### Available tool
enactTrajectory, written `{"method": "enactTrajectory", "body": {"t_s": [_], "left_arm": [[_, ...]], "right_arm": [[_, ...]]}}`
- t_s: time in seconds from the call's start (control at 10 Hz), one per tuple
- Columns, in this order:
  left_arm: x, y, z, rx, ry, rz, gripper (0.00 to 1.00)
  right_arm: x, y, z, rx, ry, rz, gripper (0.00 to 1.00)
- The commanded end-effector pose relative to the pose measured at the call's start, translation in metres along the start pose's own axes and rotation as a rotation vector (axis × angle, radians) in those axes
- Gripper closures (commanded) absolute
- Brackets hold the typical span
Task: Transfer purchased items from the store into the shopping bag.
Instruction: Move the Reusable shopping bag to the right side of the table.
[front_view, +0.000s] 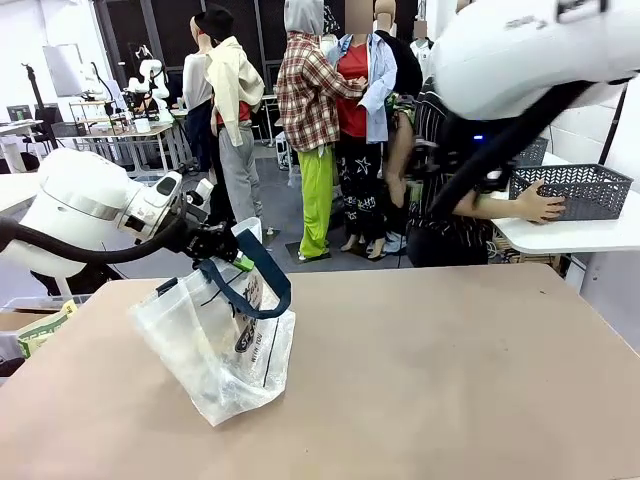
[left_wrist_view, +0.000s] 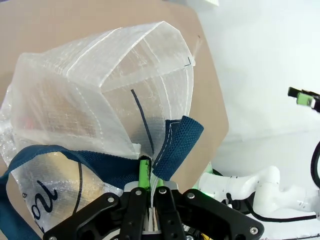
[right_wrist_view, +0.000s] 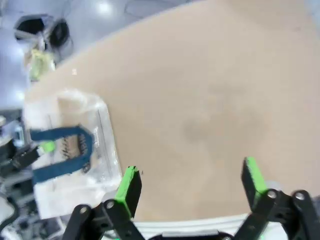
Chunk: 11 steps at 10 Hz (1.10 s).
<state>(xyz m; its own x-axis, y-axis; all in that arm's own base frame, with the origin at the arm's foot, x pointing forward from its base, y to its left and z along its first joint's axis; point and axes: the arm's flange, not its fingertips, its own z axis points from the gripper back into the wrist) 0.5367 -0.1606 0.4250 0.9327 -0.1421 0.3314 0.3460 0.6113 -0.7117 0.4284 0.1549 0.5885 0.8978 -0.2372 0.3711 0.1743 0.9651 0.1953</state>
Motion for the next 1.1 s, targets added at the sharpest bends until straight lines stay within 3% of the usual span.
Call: {"method": "enactTrajectory", "body": {"t_s": [0.0, 0.2, 0.3, 0.5, 0.7, 1.0], "left_arm": [[-0.001, 0.001, 0.0, 0.046, -0.01, 0.01, 1.0], [-0.003, 0.001, 0.001, 0.078, -0.022, 0.016, 1.0], [-0.003, 0.002, 0.001, 0.114, -0.032, 0.007, 1.0], [-0.006, -0.004, 0.006, 0.16, -0.058, -0.046, 1.0], [-0.01, -0.01, 0.022, 0.185, -0.088, -0.055, 1.0], [-0.02, -0.024, 0.067, 0.334, -0.154, -0.036, 1.0]], "right_arm": [[-0.001, -0.031, -0.013, 0.009, 0.005, -0.162, 0.0], [-0.001, -0.054, -0.031, 0.067, 0.026, -0.209, 0.0], [0.01, -0.05, -0.011, -0.013, 0.019, -0.141, 0.0], [0.01, -0.05, -0.011, -0.013, 0.019, -0.141, 0.0], [0.01, -0.05, -0.011, -0.013, 0.019, -0.141, 0.0], [0.01, -0.05, -0.011, -0.013, 0.019, -0.141, 0.0]]}}
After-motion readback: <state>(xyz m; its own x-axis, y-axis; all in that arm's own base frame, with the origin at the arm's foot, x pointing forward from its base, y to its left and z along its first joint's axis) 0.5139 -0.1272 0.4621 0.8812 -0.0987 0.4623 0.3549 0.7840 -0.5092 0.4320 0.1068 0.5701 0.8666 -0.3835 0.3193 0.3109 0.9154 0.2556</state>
